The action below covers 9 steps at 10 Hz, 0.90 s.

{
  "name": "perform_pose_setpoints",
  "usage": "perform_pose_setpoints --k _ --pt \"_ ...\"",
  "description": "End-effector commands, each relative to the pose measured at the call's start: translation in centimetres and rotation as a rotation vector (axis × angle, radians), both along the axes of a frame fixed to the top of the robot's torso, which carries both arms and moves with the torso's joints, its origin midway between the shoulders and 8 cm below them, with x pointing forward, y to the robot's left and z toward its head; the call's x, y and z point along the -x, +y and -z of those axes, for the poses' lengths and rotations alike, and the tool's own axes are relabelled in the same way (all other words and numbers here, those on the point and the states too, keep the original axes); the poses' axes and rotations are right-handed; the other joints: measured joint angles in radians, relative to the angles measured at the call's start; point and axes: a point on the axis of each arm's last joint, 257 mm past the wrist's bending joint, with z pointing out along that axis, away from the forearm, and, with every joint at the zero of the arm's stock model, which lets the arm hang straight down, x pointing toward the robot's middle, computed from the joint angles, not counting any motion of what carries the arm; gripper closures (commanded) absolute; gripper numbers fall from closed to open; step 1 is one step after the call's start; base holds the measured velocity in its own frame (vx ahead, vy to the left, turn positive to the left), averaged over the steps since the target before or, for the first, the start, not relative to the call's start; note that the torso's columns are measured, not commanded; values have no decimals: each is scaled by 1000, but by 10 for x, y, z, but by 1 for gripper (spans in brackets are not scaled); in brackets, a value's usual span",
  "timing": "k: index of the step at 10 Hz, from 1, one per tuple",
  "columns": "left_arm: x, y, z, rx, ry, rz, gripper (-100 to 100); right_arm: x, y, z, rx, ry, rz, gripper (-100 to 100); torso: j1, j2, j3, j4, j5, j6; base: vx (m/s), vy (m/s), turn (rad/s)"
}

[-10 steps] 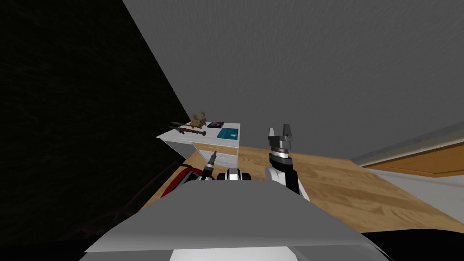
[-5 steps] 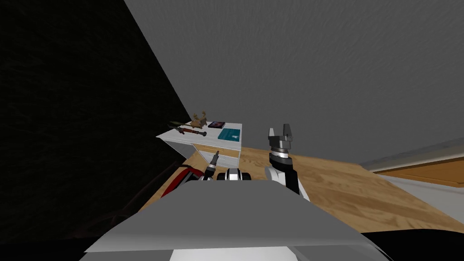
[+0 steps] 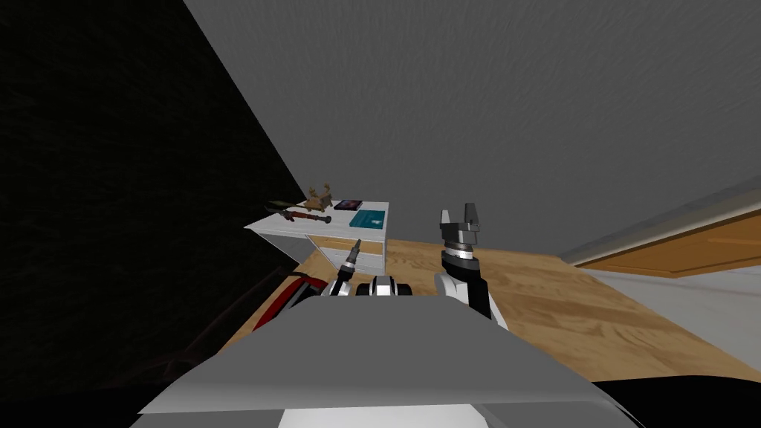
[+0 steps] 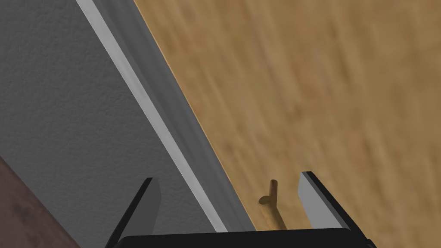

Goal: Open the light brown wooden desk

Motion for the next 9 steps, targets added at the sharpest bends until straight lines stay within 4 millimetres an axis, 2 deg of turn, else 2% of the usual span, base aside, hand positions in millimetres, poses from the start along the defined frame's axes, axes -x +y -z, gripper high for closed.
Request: perform_pose_setpoints --k 1,4,6,7,9 --pt "-13 -18 -24 27 -48 29 -100 0 0 0 0 0 0 0 -6 -1 0 1 0 4 -5 -83 -26" --pt "-14 -18 -27 28 -52 29 -100 0 0 0 0 0 0 0 -11 -8 -3 3 -1 13 4 -33 14" --pt "-14 -17 -28 27 -53 28 -100 0 0 0 0 0 0 0 -15 -6 -3 5 -3 12 0 -25 25" --pt "-9 -6 -10 2 5 -5 -100 0 0 0 0 0 0 0 -15 -6 -2 5 -2 14 5 27 181" --pt "-3 0 7 -17 54 -27 -100 0 0 0 0 0 0 0 3 1 0 -2 -1 -5 -12 71 171"
